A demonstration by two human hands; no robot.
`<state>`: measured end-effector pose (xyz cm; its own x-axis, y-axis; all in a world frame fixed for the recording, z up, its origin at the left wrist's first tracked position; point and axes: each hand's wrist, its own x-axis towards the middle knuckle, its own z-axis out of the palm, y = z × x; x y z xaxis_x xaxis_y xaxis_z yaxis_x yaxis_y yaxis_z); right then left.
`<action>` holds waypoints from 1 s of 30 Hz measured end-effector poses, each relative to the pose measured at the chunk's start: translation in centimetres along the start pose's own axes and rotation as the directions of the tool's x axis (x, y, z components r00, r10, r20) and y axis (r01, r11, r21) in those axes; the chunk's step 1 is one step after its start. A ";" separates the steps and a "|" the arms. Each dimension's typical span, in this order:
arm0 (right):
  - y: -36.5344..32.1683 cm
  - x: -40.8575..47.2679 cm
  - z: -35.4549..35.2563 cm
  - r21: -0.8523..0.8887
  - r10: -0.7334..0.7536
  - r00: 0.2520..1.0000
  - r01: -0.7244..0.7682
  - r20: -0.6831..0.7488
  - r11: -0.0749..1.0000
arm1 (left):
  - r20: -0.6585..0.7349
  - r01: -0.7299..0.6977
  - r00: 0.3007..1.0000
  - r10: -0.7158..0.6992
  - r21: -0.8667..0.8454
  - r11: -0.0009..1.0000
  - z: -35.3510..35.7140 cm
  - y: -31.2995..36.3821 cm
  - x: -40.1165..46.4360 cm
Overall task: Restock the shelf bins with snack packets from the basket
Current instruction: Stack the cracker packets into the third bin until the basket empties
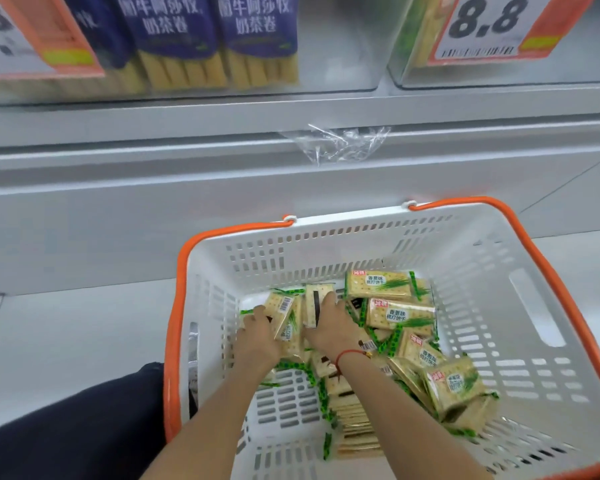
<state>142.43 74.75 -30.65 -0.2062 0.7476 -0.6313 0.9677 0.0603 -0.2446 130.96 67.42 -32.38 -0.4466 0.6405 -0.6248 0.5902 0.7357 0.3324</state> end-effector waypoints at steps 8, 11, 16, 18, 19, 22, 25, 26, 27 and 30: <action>1.4 -3.2 -5.9 0.658 -0.108 0.957 -0.100 0.268 0.746 | 0.403 0.388 0.914 -0.041 -0.842 0.374 -5.3 1.9 -3.7; 2.5 -6.0 -9.2 0.844 -0.201 0.907 -0.238 0.371 0.481 | 0.445 0.409 0.890 0.101 -0.877 0.254 -7.3 2.2 -5.4; 4.7 -9.3 -13.1 0.941 -0.398 0.853 -0.315 0.338 0.124 | 0.396 0.339 0.879 0.266 -0.911 0.236 -9.8 2.8 -7.5; 5.0 -10.5 -14.1 0.946 -0.456 0.834 -0.321 0.309 0.055 | 0.383 0.320 0.878 0.286 -0.916 0.244 -10.7 3.0 -8.5; 5.0 -11.1 -14.6 0.951 -0.467 0.835 -0.308 0.291 0.042 | 0.372 0.315 0.882 0.289 -0.922 0.224 -10.9 3.2 -8.9; 4.6 -12.6 -15.3 0.972 -0.446 0.869 -0.235 0.214 0.009 | 0.324 0.280 0.896 0.304 -0.943 0.181 -11.7 3.6 -10.5; 4.7 -13.1 -15.1 0.979 -0.417 0.889 -0.206 0.191 0.009 | 0.247 0.145 0.916 0.316 -0.938 0.314 -11.9 3.8 -12.0; 4.7 -13.1 -15.2 0.979 -0.426 0.883 -0.199 0.197 0.042 | 0.213 0.103 0.930 0.298 -0.933 0.344 -11.9 3.6 -12.1; 4.8 -13.2 -15.4 0.980 -0.437 0.878 -0.162 0.195 0.112 | 0.186 0.080 0.945 0.270 -0.930 0.359 -11.9 3.4 -12.3; 4.6 -13.7 -16.5 0.917 -0.435 0.875 -0.022 0.210 0.398 | 0.115 0.024 0.970 0.214 -0.922 0.387 -12.3 3.0 -12.4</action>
<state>152.09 75.68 -11.03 -0.6322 0.4895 -0.6006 0.2571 -0.5988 -0.7586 130.03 64.43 -14.97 -0.2301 0.7532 -0.6162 -0.4018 0.5031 0.7651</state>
